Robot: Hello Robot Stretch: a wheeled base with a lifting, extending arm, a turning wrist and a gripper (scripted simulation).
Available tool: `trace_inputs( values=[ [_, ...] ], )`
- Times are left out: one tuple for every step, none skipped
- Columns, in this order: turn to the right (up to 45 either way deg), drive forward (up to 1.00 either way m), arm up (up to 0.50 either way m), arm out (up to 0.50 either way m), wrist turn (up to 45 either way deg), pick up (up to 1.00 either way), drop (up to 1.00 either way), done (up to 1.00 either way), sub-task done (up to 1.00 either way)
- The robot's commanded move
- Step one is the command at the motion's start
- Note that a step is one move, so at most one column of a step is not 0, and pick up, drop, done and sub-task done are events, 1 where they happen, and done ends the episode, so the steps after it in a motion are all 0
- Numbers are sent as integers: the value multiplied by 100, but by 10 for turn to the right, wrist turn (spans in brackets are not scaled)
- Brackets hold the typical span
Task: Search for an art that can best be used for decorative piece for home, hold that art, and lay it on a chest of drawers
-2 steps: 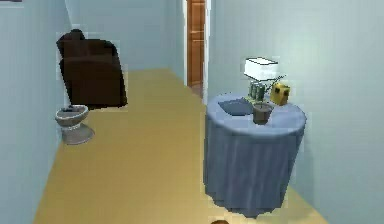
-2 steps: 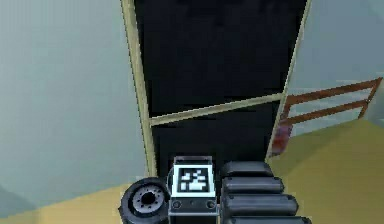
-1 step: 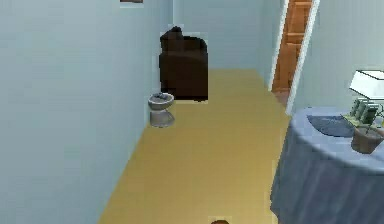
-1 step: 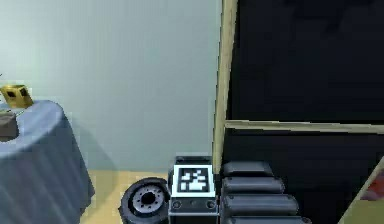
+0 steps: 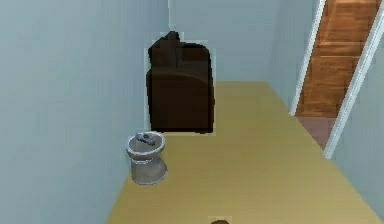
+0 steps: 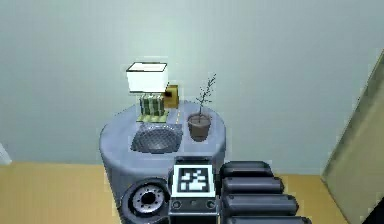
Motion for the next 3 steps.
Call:
trace_inputs(
  values=[
    [0,45,0,0,0,0,0,0,0],
    [270,0,0,0,0,0,0,0,0],
    [0,100,0,0,0,0,0,0,0]
  ],
)
